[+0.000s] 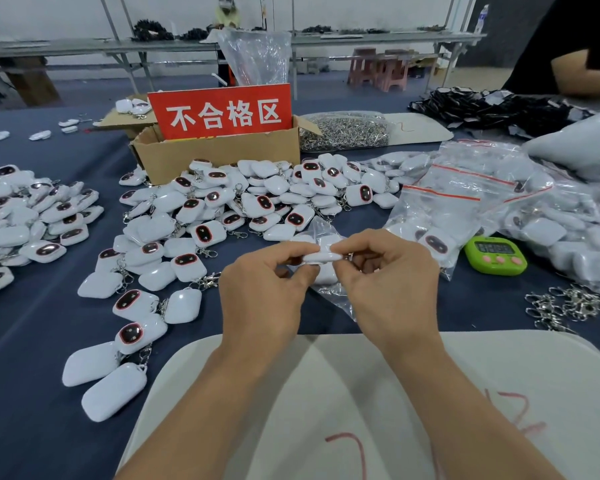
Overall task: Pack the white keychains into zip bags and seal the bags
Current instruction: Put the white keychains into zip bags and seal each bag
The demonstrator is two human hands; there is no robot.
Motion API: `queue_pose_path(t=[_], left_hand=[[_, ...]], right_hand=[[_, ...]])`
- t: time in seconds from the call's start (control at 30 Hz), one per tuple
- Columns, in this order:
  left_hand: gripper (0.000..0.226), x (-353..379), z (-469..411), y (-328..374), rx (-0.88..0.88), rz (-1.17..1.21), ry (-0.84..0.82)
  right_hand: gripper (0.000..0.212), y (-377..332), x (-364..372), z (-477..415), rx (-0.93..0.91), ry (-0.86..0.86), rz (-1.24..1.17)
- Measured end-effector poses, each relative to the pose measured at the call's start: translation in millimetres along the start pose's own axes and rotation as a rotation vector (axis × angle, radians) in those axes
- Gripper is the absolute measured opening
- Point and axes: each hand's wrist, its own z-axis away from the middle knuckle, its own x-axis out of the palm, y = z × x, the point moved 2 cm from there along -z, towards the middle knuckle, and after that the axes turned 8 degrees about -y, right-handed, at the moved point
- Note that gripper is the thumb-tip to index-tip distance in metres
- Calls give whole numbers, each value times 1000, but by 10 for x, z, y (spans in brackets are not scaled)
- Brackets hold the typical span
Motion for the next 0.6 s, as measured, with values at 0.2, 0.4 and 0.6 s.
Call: queue_pose_path(t=[0.2, 0.4, 0.6], left_hand=[[69, 33, 28, 34, 117, -65, -92], [28, 64, 17, 5, 110, -110, -165], [23, 70, 14, -3, 181, -98, -217]], right_hand=[[21, 39, -33, -36, 117, -70, -116], [22, 2, -23, -23, 99, -128, -111], [7, -7, -71, -63, 93, -149, -31]])
